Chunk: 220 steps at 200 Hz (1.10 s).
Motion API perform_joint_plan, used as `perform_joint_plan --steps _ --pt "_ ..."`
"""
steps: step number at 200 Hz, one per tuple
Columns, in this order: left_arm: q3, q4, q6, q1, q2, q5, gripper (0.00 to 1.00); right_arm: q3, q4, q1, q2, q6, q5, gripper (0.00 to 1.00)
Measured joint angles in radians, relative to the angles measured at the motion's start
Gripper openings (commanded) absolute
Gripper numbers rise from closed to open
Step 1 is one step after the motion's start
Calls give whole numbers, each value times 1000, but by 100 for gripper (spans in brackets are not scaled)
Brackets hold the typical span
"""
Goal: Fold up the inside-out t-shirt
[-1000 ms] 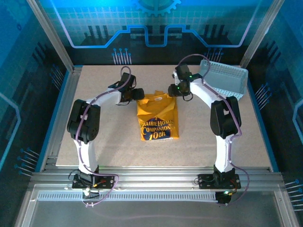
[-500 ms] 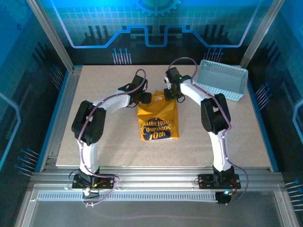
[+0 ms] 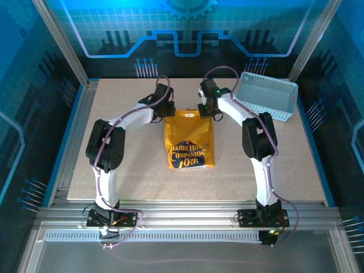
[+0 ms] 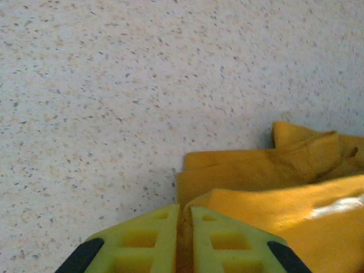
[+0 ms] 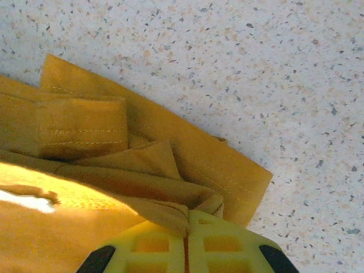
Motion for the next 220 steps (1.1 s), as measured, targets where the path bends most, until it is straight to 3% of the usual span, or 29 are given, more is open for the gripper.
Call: perform_joint_plan --steps 85,110,129,147,165,220 --pt "91 -35 -90 61 144 111 28 76 -31 -55 0 30 -79 12" --pt "132 -59 -100 63 178 129 41 155 -54 -60 21 39 -86 25" --pt "148 -69 -108 69 183 137 50 202 -55 -69 50 43 -86 27" --pt "147 -76 -117 79 180 138 63 202 -66 -80 60 48 -91 39" --pt "116 -77 -121 88 158 138 68 161 -57 -92 48 53 -101 49" --pt "-68 -69 -168 92 20 150 74 -46 -2 -96 -10 80 -185 54"
